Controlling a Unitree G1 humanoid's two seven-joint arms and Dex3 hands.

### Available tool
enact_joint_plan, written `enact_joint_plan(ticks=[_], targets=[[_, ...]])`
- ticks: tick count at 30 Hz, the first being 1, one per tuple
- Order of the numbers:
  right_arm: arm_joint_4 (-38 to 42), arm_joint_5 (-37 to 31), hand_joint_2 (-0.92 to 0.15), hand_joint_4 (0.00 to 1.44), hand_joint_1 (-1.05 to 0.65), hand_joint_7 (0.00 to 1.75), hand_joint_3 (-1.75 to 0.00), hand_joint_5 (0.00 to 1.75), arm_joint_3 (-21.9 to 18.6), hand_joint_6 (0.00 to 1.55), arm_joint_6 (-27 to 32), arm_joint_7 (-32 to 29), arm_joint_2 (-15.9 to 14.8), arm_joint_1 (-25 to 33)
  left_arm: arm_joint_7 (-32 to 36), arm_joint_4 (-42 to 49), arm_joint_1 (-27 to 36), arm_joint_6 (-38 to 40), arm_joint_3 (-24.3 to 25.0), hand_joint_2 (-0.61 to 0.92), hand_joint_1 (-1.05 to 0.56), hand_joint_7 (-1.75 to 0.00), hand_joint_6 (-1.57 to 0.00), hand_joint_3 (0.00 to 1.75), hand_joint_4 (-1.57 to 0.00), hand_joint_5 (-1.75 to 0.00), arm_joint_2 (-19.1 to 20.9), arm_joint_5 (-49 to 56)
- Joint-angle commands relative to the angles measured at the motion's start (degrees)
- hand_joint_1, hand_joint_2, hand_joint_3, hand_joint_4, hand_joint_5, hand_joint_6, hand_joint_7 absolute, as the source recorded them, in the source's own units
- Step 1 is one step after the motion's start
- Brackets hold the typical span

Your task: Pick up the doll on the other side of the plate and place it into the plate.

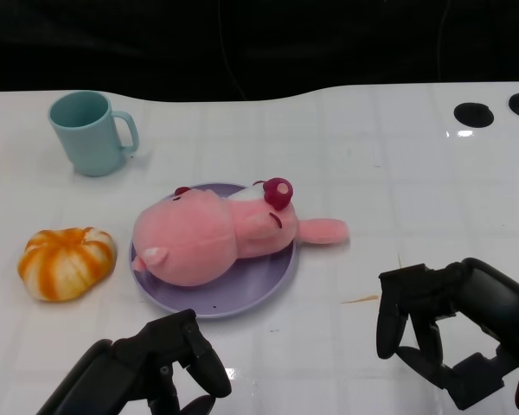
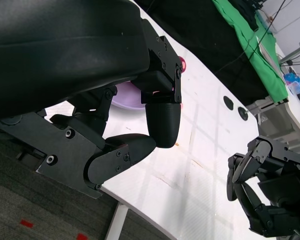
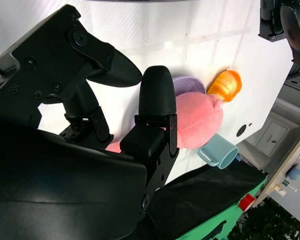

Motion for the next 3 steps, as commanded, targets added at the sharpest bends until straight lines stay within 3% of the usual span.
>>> enact_joint_plan(ticks=[1, 3], targets=[[-0.42, 0.11, -0.34, 0.84, -0.11, 1.37, -1.26, 1.74, -0.45, 0.78, -0.25, 0.11, -1.08, -0.41, -0.31, -0.45, 0.09, 0.18, 0.65, 0.67, -0.31, -1.52, -0.61, 0.94, -0.71, -1.75, 0.42, -0.73], [-0.48, -0.03, -0.34, 0.84, -0.09, 1.37, -1.25, 1.75, -0.36, 0.78, -0.2, 0.1, -1.14, -0.62, -0.29, 0.05, -0.17, -0.59, 0.79, 0.68, -0.3, -1.51, -0.61, 0.93, -0.69, -1.75, 0.4, -1.02]])
